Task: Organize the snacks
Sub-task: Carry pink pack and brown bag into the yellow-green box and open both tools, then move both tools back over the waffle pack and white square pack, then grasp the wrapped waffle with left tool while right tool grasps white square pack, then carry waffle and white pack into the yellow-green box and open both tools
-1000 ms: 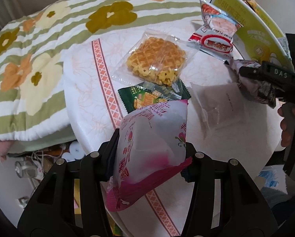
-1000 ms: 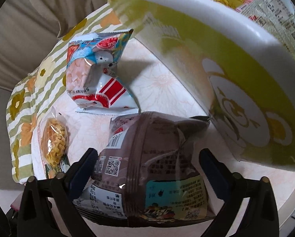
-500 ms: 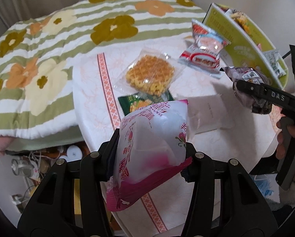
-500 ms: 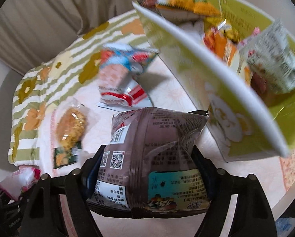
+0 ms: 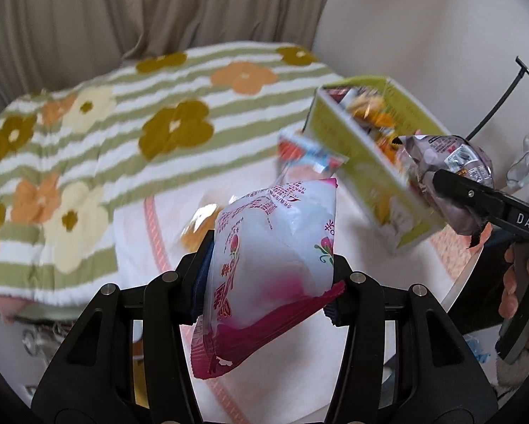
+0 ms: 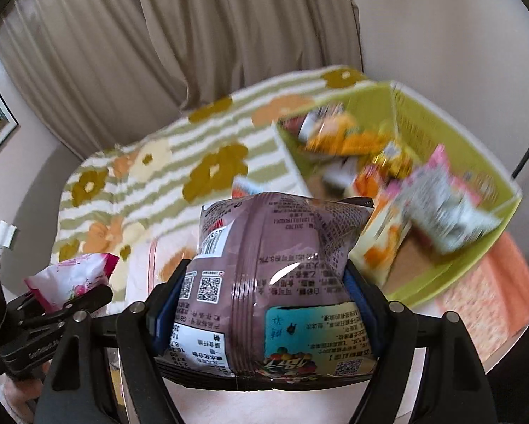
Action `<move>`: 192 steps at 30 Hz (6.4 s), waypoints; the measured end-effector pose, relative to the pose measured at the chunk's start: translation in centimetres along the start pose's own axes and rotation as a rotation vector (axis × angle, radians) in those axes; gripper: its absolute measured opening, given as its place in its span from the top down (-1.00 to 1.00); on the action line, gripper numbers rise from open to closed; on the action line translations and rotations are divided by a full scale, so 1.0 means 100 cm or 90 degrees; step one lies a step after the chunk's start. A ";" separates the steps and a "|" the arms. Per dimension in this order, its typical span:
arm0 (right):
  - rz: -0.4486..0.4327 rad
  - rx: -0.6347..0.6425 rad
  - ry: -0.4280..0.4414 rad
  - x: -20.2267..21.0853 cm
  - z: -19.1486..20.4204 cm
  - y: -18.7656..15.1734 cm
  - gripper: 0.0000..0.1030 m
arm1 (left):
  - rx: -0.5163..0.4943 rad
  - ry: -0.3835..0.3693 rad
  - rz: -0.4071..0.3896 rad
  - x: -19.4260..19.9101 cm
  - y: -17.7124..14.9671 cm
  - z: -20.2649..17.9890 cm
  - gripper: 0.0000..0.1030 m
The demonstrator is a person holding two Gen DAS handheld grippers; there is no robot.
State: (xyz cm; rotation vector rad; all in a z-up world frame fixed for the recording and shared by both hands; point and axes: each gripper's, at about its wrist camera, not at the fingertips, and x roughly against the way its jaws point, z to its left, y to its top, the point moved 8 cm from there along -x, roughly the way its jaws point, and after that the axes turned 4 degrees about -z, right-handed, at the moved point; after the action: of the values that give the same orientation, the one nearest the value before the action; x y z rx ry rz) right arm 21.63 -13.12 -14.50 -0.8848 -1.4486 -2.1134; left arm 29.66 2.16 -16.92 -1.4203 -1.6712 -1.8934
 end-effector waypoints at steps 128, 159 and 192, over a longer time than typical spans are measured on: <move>0.142 0.046 -0.070 -0.160 0.078 -0.152 -0.98 | -0.144 -0.055 0.222 -0.209 -0.054 0.079 -0.94; 0.115 0.155 -0.099 -0.174 0.084 -0.163 -0.75 | -0.129 -0.017 0.186 -0.182 -0.058 0.082 -0.46; -0.026 0.184 -0.013 0.012 -0.060 0.042 -0.43 | -0.042 -0.011 -0.005 -0.062 0.086 -0.111 -0.47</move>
State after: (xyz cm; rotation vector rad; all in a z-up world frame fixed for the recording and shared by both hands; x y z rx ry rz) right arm 21.95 -20.26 -12.40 -0.7728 -1.7404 -1.8633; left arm 33.44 -12.57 -14.89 -1.4614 -1.6390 -1.9634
